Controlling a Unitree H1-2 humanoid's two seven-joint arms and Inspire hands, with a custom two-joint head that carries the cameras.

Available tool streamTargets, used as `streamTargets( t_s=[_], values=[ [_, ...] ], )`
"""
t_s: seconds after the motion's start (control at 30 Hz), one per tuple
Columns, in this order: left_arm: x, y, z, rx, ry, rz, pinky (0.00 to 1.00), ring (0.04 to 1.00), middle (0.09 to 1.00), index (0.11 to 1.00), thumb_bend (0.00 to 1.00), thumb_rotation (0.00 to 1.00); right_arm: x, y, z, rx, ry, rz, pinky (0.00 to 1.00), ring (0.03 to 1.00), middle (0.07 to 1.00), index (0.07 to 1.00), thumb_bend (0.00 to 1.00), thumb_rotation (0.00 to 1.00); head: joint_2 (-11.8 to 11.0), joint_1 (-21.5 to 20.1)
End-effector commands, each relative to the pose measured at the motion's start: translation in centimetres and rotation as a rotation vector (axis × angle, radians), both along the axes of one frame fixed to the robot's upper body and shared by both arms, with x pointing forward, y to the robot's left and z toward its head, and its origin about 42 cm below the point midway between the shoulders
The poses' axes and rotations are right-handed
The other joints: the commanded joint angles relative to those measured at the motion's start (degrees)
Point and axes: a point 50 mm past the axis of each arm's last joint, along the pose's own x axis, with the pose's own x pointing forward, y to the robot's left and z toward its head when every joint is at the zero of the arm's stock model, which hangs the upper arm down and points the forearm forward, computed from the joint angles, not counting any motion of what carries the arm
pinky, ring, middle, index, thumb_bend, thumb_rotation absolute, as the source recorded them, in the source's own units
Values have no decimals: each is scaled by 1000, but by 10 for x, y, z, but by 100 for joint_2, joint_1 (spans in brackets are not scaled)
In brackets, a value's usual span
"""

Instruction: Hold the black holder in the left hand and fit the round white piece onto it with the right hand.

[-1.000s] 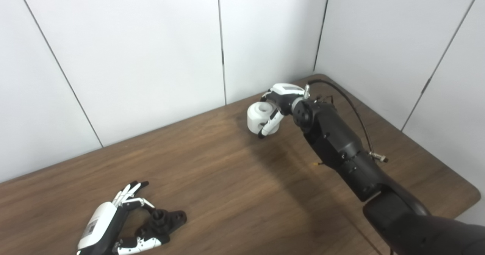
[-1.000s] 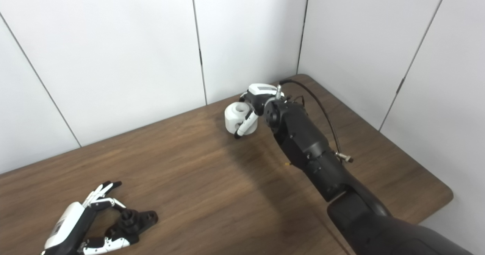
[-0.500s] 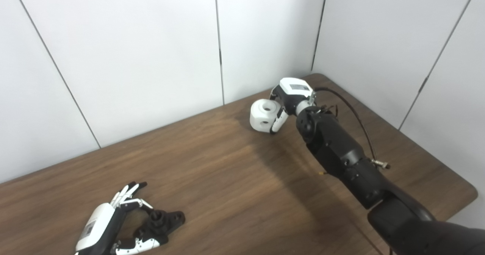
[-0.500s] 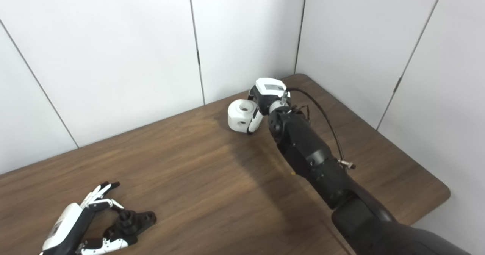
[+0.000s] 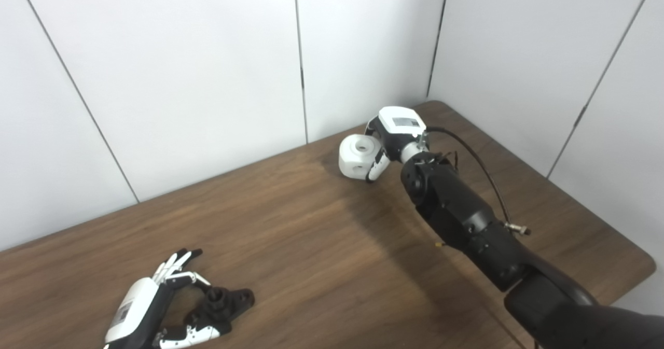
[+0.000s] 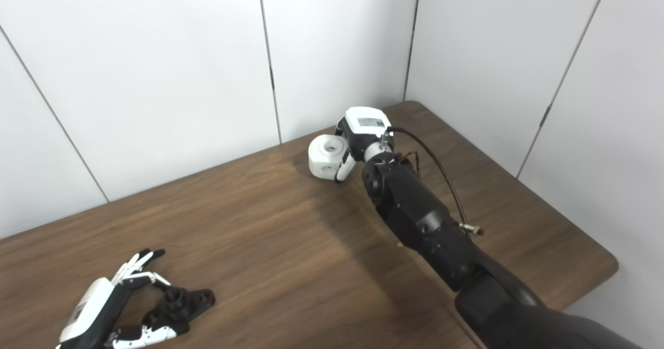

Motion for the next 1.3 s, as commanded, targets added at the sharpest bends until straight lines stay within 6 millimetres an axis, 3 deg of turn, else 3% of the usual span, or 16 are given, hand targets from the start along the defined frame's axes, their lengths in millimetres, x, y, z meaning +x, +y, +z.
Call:
streamTargets(
  t_s=[0.0, 0.13, 0.27, 0.5, 0.67, 0.8, 1.0, 1.27],
  values=[
    [-47, 2, -58, 41, 186, 13, 1000, 1000, 938, 485, 523, 55, 9, 6, 42, 33, -91, 52, 863, 839, 792, 483, 519, 134, 11, 53],
    [-47, -1, -58, 50, 186, 12, 1000, 1000, 940, 484, 524, 57, 10, 19, 75, 46, -28, 141, 771, 846, 804, 484, 520, 134, 65, 256],
    [-46, -6, -57, 54, 180, 14, 1000, 1000, 940, 484, 523, 56, 7, 34, 102, 34, -8, 233, 759, 843, 794, 483, 522, 131, 134, 507],
    [-44, -19, -56, 70, 178, 20, 1000, 1000, 938, 485, 523, 55, -2, 60, 128, -17, 2, 356, 724, 806, 780, 482, 523, 132, 317, 1089],
    [-43, -30, -54, 77, 182, 23, 1000, 1000, 942, 485, 523, 55, -6, 72, 133, -36, 22, 418, 685, 807, 777, 482, 524, 132, 459, 1608],
    [-42, -37, -52, 82, 184, 25, 1000, 1000, 944, 485, 523, 57, -14, 86, 135, -43, 43, 488, 713, 815, 785, 483, 523, 133, 562, 1882],
    [-39, -45, -49, 68, 179, 29, 1000, 1000, 943, 484, 523, 57, -29, 109, 140, -23, 51, 580, 748, 828, 786, 484, 524, 135, 720, 2165],
    [-32, -50, -48, 61, 185, 48, 1000, 1000, 937, 483, 524, 58, -43, 132, 138, 18, 23, 678, 716, 844, 791, 481, 521, 137, 833, 2441]
  ],
)
